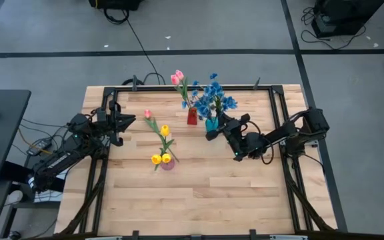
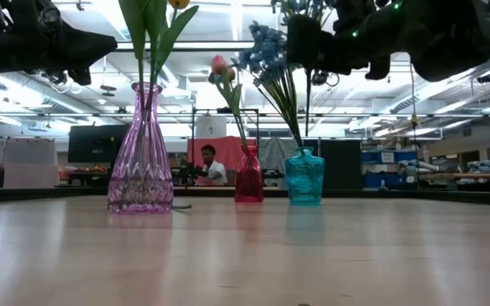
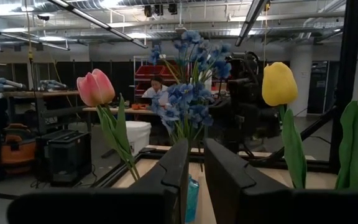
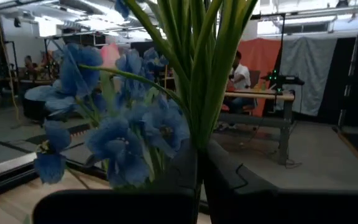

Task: Sort flowers into vase by color
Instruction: Put the blue flowers into the blue vase

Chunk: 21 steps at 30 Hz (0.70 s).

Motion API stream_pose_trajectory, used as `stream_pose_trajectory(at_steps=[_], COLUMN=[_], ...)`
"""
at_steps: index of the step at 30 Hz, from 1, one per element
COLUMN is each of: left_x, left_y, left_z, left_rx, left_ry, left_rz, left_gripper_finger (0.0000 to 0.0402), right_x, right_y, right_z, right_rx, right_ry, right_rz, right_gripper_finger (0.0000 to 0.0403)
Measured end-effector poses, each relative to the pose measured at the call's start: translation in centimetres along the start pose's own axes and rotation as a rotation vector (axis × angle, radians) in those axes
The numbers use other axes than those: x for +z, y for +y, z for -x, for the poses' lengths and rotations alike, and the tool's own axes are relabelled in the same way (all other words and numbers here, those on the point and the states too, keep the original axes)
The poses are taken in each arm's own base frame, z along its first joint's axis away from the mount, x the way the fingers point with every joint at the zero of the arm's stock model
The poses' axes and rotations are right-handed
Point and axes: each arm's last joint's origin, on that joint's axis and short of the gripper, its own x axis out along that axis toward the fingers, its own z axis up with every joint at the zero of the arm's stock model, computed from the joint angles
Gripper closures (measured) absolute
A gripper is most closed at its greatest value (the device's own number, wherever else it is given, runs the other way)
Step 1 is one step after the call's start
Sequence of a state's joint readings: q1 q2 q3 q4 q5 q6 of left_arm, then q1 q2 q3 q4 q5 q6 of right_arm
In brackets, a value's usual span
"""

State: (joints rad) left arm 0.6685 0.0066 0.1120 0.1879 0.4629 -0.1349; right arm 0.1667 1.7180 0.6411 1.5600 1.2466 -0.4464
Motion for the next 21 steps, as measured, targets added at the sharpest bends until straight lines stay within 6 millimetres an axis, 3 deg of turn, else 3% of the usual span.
stream_pose_trajectory(at_steps=[9, 21], left_x=[0.0, 0.0], left_y=[0.0, 0.0], left_z=[0.0, 0.0], left_rx=[0.000, 0.000], left_ry=[0.001, 0.002], left_rz=[0.000, 0.000], left_gripper_finger=[0.0347, 0.0347], right_x=[0.5, 7.2], right_y=[-0.6, -2.6], right_z=[-1.1, 3.0], right_rx=[-0.007, 0.021], right_ry=[-0.024, -0.007], right_rz=[0.113, 0.119], right_gripper_finger=[0.0384, 0.0385])
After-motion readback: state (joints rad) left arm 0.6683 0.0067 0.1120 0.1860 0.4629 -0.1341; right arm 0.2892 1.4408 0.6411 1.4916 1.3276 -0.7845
